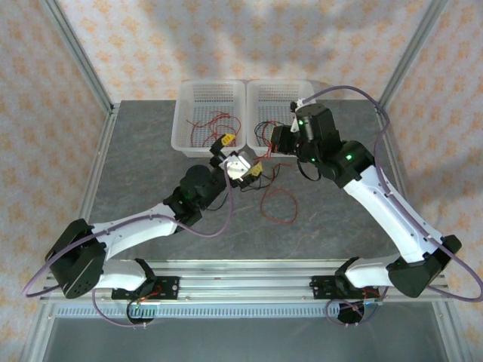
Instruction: Untangle the cables
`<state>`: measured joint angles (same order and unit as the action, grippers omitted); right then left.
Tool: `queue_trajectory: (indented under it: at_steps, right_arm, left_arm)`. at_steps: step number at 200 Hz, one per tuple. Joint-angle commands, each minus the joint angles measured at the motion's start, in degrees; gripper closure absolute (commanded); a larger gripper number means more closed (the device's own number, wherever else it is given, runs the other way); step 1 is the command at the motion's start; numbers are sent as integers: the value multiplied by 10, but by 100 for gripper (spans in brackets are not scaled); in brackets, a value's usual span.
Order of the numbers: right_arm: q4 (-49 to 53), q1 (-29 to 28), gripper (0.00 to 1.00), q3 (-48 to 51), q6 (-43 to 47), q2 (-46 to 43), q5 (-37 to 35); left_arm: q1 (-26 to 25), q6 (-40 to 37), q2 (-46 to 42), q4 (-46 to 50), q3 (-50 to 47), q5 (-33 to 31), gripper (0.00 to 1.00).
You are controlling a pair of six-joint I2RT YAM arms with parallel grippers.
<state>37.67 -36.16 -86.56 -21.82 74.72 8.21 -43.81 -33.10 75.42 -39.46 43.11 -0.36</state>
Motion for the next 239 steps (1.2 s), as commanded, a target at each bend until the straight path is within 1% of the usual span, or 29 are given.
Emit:
queue_trajectory:
  at_steps: [1, 27, 50, 84, 110, 132, 155, 163, 168, 171, 175, 176, 177, 179, 181, 198, 216, 226, 239]
  right_arm:
    - [-22, 2, 100, 9, -8, -15, 7]
    - [-26, 2, 100, 11, -10, -15, 7]
    - [-27, 2, 100, 7, -10, -15, 5]
    - [-25, 2, 100, -2, -10, -16, 6]
    - [-27, 2, 100, 0, -14, -22, 9]
    - [-29, 2, 100, 4, -16, -29, 10]
    - [-28, 2, 100, 10, -20, -37, 5]
    - [-29, 2, 100, 12, -21, -40, 4]
    - [-29, 2, 100, 13, -22, -43, 1]
    - [-30, 2, 100, 14, -22, -43, 1]
    - [-30, 2, 100, 15, -22, -46, -1]
    - [-30, 2, 100, 15, -23, -46, -1]
    - [-30, 2, 100, 15, -23, -47, -2]
    - [-30, 2, 100, 16, -23, -47, -3]
    - [-30, 2, 100, 16, -24, -48, -5]
    - [-30, 2, 100, 25, -27, -57, -19]
    - [-35, 2, 100, 45, -34, -68, -51]
    - [-36, 2, 100, 61, -42, -68, -78]
    - [-41, 2, 100, 86, -51, -67, -112]
  left_arm:
    - [4, -21, 18, -18, 30, 43, 3]
    - [4, -8, 29, -1, 36, 73, 11]
    - [4, -4, 32, 18, 36, 81, 16]
    - [7, -17, 50, 29, 40, 56, 23]
    - [23, -14, 75, 17, 51, 47, 30]
    - [35, -5, 94, -4, 59, 55, 38]
    - [38, -4, 116, 9, 80, 65, 48]
    - [38, -3, 124, 14, 86, 67, 55]
    - [38, -1, 128, 17, 90, 68, 62]
    - [38, -1, 130, 18, 91, 68, 68]
    - [38, 1, 133, 19, 93, 66, 86]
    - [38, 1, 134, 19, 93, 65, 88]
    - [38, 2, 134, 19, 94, 64, 92]
    - [38, 4, 135, 17, 95, 61, 97]
    - [39, 6, 136, 15, 95, 59, 100]
    - [38, 14, 130, 4, 87, 47, 100]
    - [38, 25, 107, -9, 71, 24, 100]
    - [37, 31, 90, 2, 69, 5, 100]
    - [31, 36, 65, 41, 72, -19, 100]
